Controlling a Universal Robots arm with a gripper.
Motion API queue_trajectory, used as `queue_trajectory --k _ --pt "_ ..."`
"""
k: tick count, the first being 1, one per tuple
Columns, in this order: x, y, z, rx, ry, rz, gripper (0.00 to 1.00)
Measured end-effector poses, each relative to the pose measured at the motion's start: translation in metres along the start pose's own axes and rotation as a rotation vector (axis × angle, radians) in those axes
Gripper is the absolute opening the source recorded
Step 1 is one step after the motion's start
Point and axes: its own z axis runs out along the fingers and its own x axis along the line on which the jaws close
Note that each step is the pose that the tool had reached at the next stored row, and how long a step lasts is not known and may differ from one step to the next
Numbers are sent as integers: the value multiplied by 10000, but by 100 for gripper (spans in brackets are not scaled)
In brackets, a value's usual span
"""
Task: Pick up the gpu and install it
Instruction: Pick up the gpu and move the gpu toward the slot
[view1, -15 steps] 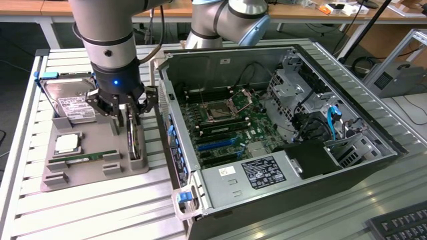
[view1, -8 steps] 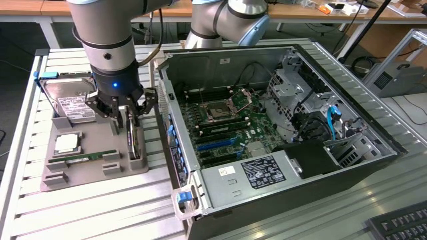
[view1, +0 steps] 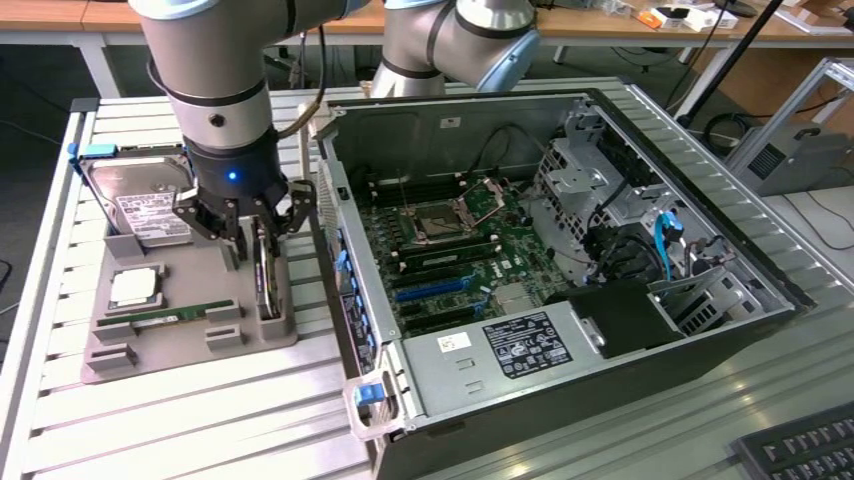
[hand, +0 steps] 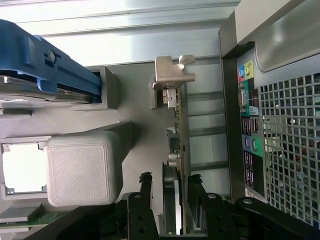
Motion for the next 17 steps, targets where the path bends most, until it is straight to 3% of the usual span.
queue_trajectory --k 12,15,17 --pt "1 0 36 0 0 0 42" --pt "1 0 36 0 0 0 30" --pt "1 0 36 1 1 0 30"
